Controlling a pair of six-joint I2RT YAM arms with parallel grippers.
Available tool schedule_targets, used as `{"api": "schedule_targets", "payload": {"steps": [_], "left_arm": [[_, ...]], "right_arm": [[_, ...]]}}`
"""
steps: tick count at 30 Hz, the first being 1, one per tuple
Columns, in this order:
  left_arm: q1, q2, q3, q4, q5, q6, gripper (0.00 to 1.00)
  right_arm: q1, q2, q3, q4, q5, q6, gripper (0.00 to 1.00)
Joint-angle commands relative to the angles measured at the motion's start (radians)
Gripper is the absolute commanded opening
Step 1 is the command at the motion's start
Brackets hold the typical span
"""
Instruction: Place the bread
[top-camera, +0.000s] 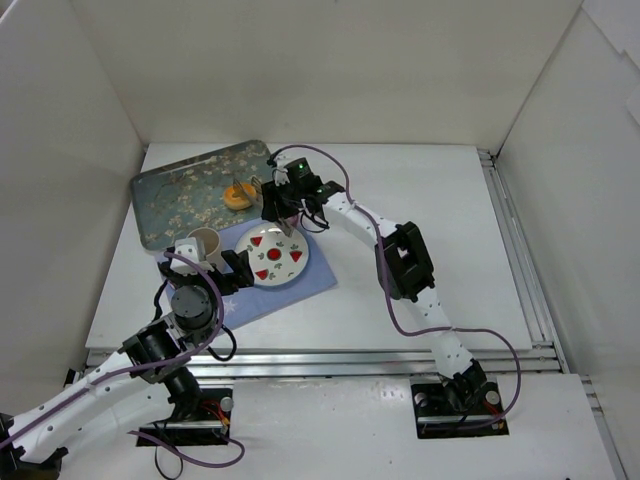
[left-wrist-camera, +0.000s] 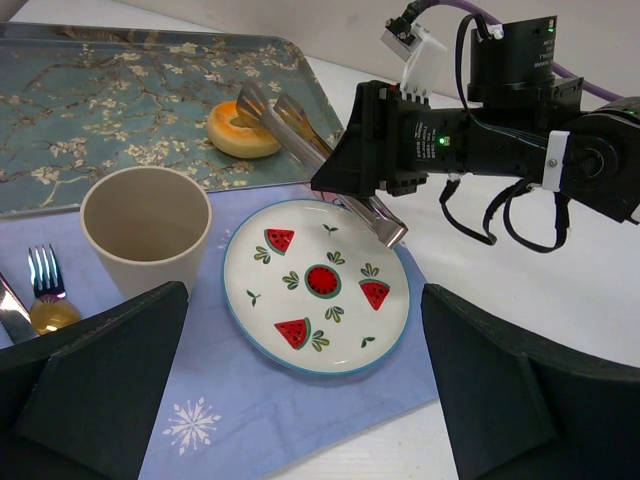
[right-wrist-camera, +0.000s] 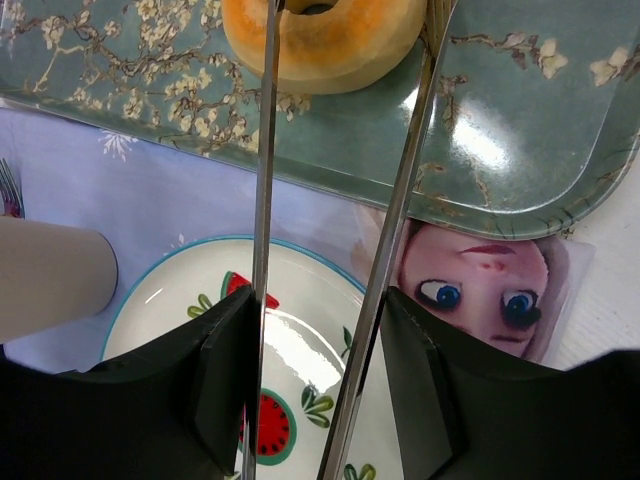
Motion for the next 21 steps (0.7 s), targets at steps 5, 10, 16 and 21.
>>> {"api": "schedule_targets", "payload": {"steps": [5,10,16,21], "left_arm": [[0.004,0.013,0.020,0.069,-0.002,-0.007,0.99],[0.004,0.016,0.020,0.069,-0.002,-0.007,0.99],[0.004,0.016,0.020,0.071,-0.005,-0.006,0.99],[0.004,0.016,0.020,0.071,-0.006,-0.004,0.99]], "right_arm": [[-0.006,-0.067,-0.053,0.102,-0.037,0.033,0.48],[-0.006,-0.079,-0.071,0.116,-0.040,0.041,0.48],[-0.007,-0.085,-0.080,0.122,-0.057,0.045,0.38],[-0.003,-0.093,-0.087,0.126,-0.059,0.045,0.29]]}}
